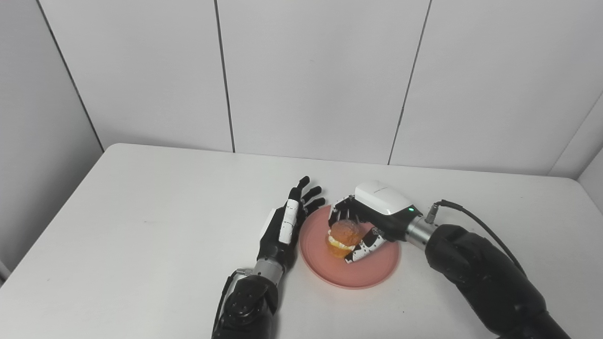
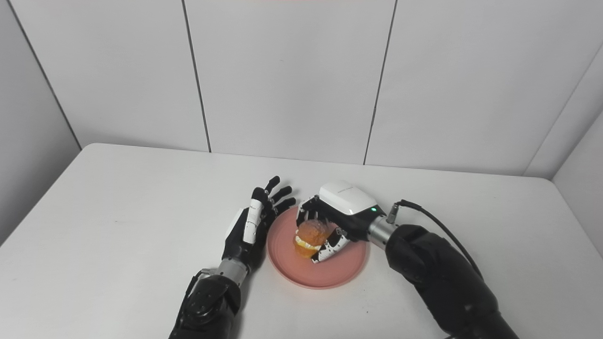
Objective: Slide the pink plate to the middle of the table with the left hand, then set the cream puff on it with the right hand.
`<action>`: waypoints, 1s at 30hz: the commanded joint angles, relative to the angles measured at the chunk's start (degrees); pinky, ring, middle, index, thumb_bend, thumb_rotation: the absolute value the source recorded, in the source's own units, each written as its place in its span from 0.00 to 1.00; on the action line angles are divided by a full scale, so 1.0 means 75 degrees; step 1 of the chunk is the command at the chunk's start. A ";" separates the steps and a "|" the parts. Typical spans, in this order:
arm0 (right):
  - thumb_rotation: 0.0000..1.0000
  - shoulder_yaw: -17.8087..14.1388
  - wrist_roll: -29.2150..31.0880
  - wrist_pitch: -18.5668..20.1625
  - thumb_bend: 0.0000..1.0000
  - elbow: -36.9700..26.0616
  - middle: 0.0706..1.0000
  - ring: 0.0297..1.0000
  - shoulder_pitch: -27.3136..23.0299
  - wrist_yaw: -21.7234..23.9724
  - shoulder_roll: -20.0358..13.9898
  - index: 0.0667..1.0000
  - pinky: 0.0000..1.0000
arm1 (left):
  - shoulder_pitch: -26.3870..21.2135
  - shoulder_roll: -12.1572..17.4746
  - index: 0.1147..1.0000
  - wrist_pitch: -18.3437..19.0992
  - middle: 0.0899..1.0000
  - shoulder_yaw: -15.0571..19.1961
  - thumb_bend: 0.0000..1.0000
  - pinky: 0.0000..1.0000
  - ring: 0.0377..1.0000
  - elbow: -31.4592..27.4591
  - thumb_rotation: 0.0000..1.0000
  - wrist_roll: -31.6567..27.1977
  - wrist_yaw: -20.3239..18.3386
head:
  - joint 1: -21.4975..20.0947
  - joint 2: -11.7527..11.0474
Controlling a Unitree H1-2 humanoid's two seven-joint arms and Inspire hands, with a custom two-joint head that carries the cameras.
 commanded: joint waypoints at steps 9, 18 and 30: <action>0.28 -0.0174 -0.0319 0.0388 1.00 -0.0711 0.76 0.77 -0.0406 0.0464 -0.0332 0.71 0.71 | -0.0013 -0.0002 0.94 0.0176 0.89 0.0049 0.86 0.91 0.84 0.0138 0.97 -0.0086 -0.0057 | -0.0096 -0.0012; 0.29 -0.0160 -0.0469 0.0450 1.00 -0.0880 0.79 0.81 -0.0395 0.0581 -0.0422 0.71 0.78 | -0.0002 -0.0030 0.95 0.0189 0.90 0.0075 0.88 0.92 0.84 0.0120 0.96 -0.0092 -0.0064 | -0.0078 0.0007; 0.34 -0.0684 0.0215 0.0538 1.00 -0.1452 0.80 0.83 -0.0310 0.0710 -0.0488 0.72 0.78 | 0.0028 -0.0037 0.95 0.0202 0.89 0.0101 0.89 0.92 0.85 0.0058 0.96 -0.0083 -0.0047 | -0.0161 0.0017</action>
